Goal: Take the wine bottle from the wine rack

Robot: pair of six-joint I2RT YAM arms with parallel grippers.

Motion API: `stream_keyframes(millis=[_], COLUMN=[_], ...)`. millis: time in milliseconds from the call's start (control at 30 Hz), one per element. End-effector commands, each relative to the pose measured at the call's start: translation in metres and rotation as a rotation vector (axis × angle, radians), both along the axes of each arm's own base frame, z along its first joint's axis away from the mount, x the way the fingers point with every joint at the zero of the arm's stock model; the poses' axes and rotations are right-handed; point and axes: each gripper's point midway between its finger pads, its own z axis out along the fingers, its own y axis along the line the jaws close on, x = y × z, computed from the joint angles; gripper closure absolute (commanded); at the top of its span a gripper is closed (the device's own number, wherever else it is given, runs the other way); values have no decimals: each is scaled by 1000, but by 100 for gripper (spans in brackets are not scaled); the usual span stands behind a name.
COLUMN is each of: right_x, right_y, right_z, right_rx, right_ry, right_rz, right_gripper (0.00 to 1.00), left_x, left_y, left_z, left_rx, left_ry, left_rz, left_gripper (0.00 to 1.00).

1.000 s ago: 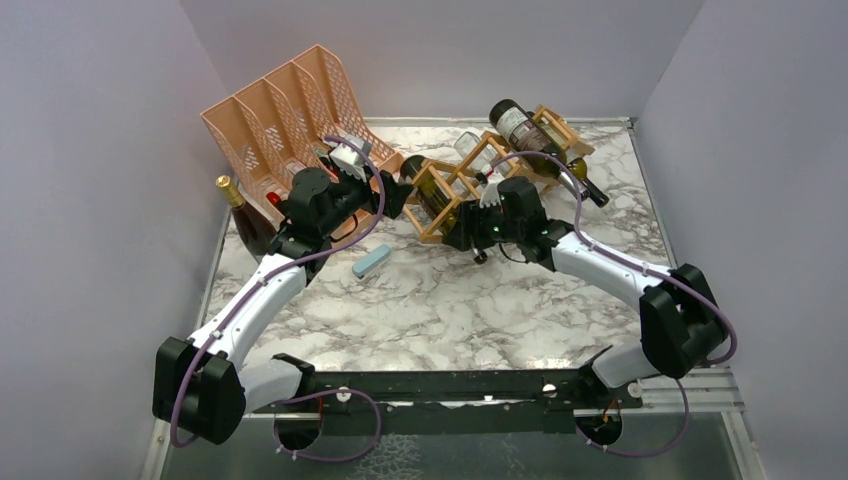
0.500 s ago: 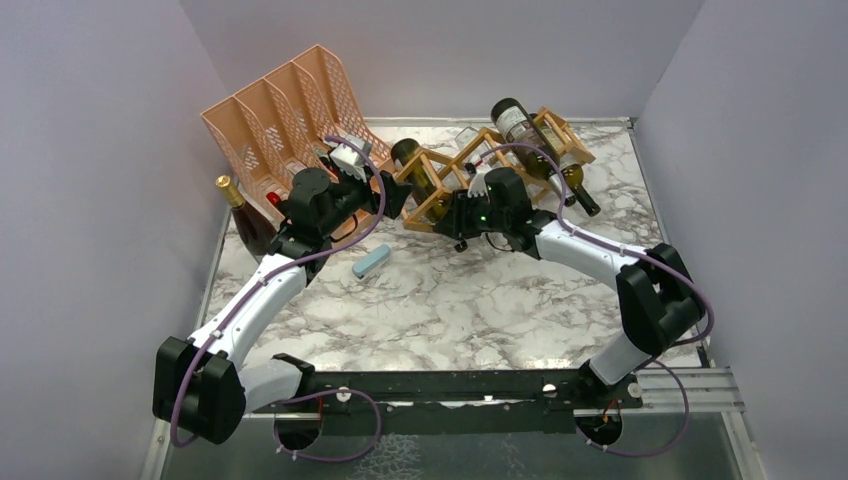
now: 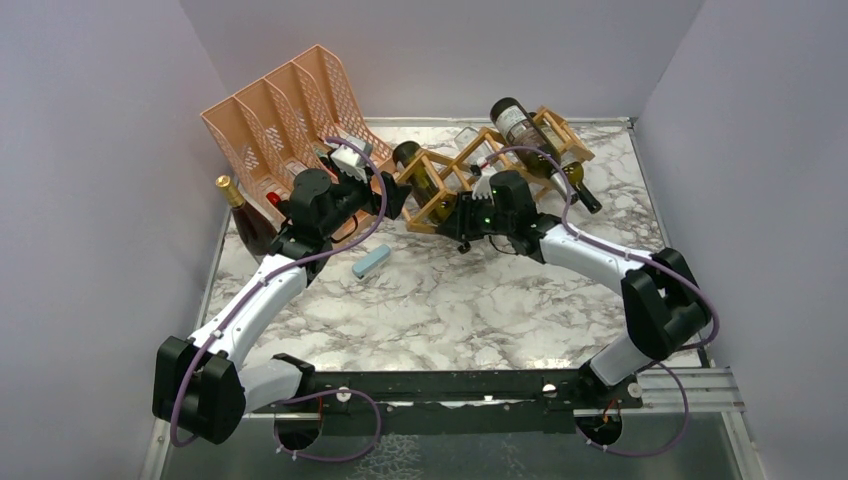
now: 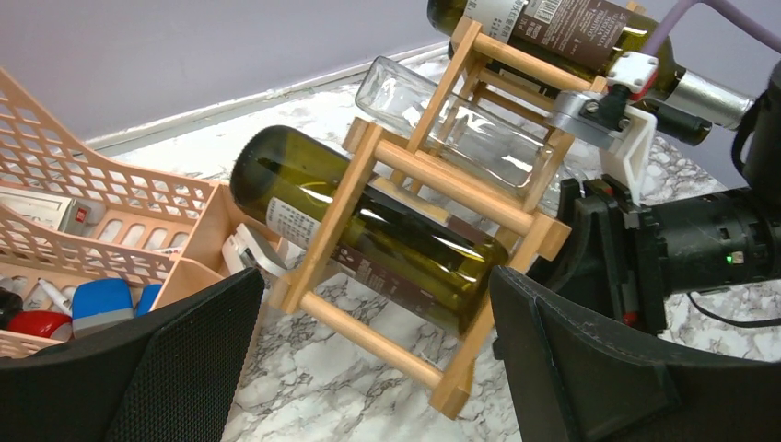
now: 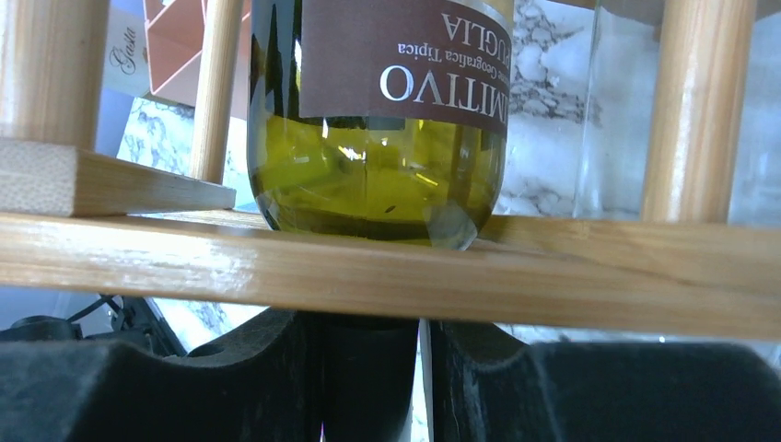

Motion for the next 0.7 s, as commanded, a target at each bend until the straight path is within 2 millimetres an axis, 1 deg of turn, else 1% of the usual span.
stream_keyframes(millis=[0, 167, 300, 333, 467, 633, 667], right_x=[-20, -30, -34, -36, -43, -47, -49], right_y=[-7, -10, -14, -14, -17, -23, -23], right_z=[11, 14, 6, 7, 13, 10, 10], right_rx=[36, 54, 34, 36, 61, 43, 43], right_ry=[17, 41, 57, 52, 22, 22, 21], right_rz=[7, 12, 9, 15, 25, 16, 22], right_gripper=[72, 72, 72, 73, 73, 75, 75], left_x=[2, 1, 2, 3, 7, 12, 13], left_y=[0, -2, -4, -4, -9, -17, -17], left_z=[-2, -4, -9, -11, -28, -51, -54], left_rx=[1, -4, -3, -1, 12, 26, 24], left_ry=[-4, 6, 20, 25, 83, 181, 195], left_rz=[8, 3, -4, -2, -3, -19, -18], left_gripper=[1, 1, 1, 1, 1, 1, 3])
